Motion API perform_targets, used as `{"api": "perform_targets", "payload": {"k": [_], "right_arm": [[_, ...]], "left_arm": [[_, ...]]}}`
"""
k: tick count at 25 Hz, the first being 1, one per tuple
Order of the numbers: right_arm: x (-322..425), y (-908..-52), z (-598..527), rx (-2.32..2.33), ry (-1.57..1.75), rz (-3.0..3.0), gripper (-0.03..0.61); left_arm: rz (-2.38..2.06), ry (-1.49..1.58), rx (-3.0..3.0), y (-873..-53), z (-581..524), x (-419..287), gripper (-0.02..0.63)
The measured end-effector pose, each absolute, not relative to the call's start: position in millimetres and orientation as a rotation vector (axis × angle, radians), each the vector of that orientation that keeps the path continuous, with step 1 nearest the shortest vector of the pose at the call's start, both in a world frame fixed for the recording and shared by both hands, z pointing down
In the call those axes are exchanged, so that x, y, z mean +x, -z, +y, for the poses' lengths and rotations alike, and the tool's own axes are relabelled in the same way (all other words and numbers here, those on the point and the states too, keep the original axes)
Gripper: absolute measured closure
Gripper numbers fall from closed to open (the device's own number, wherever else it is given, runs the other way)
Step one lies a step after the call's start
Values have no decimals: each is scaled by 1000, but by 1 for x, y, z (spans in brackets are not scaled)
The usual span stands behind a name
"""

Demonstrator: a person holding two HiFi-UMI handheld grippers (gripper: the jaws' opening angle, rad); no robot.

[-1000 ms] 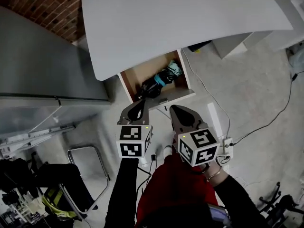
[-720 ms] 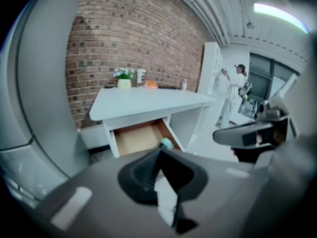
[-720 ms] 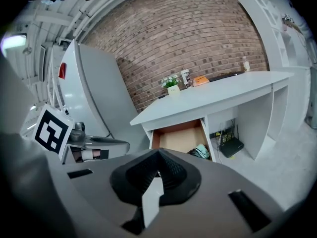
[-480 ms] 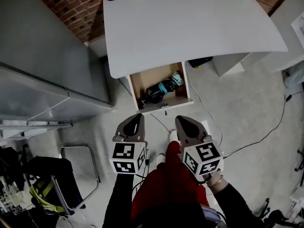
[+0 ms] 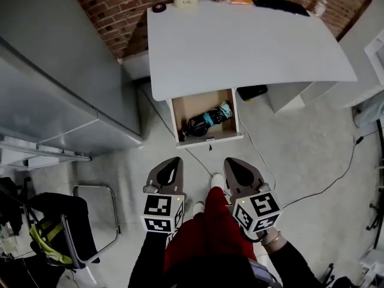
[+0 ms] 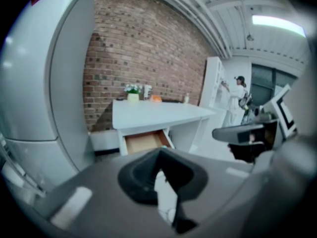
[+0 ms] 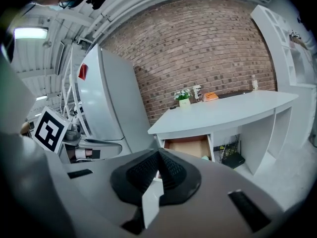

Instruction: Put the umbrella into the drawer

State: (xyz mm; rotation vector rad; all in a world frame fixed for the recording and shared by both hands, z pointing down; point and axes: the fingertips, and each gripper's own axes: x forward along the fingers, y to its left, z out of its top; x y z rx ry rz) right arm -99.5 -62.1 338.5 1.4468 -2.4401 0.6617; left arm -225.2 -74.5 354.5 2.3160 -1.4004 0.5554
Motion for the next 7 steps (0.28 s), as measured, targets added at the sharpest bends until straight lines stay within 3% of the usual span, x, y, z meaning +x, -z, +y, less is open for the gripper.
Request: {"api": "perform_targets", "payload": {"k": [7], "right_arm": [[-99, -324, -39, 1478, -645, -2459, 577]], "left_arm": [[-1425, -523, 2322, -336, -48, -236, 611]]}}
